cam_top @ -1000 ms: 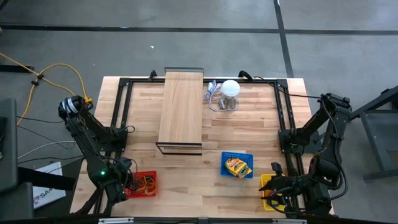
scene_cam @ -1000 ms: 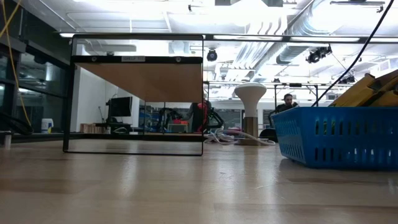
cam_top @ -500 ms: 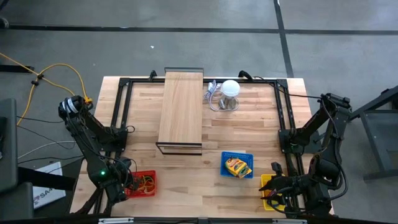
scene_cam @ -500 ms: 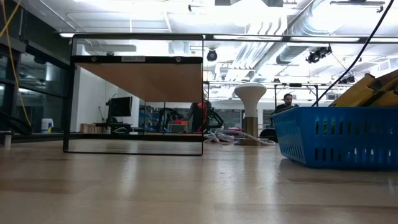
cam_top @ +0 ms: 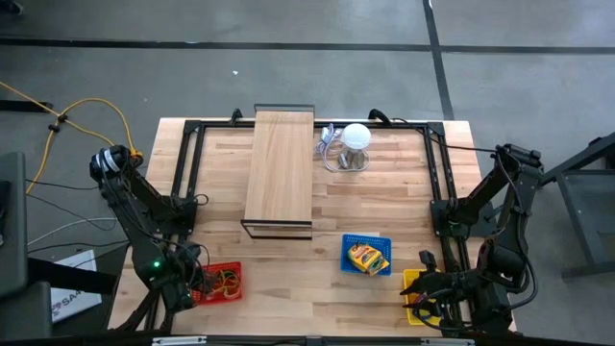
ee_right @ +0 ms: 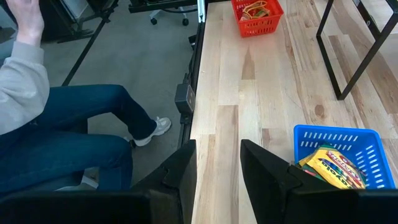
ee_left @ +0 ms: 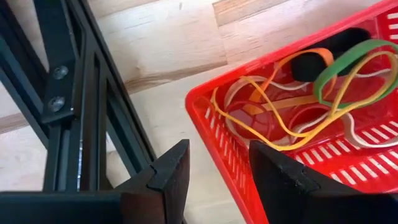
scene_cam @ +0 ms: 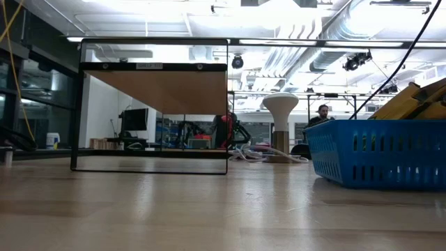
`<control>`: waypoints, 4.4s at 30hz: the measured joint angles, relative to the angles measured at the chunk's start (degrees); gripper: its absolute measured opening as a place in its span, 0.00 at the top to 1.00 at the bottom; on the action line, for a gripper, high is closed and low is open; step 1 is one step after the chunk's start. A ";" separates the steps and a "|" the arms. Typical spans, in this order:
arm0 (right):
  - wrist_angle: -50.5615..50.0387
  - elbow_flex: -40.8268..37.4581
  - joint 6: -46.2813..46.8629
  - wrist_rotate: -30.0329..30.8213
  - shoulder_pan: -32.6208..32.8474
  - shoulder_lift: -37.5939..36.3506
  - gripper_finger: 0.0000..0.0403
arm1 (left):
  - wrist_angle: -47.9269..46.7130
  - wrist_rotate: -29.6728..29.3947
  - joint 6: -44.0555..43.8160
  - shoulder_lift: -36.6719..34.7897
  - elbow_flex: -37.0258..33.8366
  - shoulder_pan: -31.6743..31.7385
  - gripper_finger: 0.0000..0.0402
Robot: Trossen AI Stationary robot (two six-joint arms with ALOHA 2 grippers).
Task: Pick & Place Office Desk Supplies
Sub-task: Put the red bin on the shelf
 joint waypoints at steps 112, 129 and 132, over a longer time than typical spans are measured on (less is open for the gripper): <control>0.36 0.00 0.00 -0.02 0.00 0.00 0.72 | -17.41 -12.40 17.60 -25.61 14.10 16.67 0.99; 0.35 0.00 0.00 -0.02 -0.01 0.00 0.72 | -22.34 -3.25 49.85 -14.35 27.14 52.61 0.99; 0.35 0.00 0.00 0.00 -0.01 0.00 0.72 | -20.66 -2.03 54.43 -12.26 28.32 58.17 0.99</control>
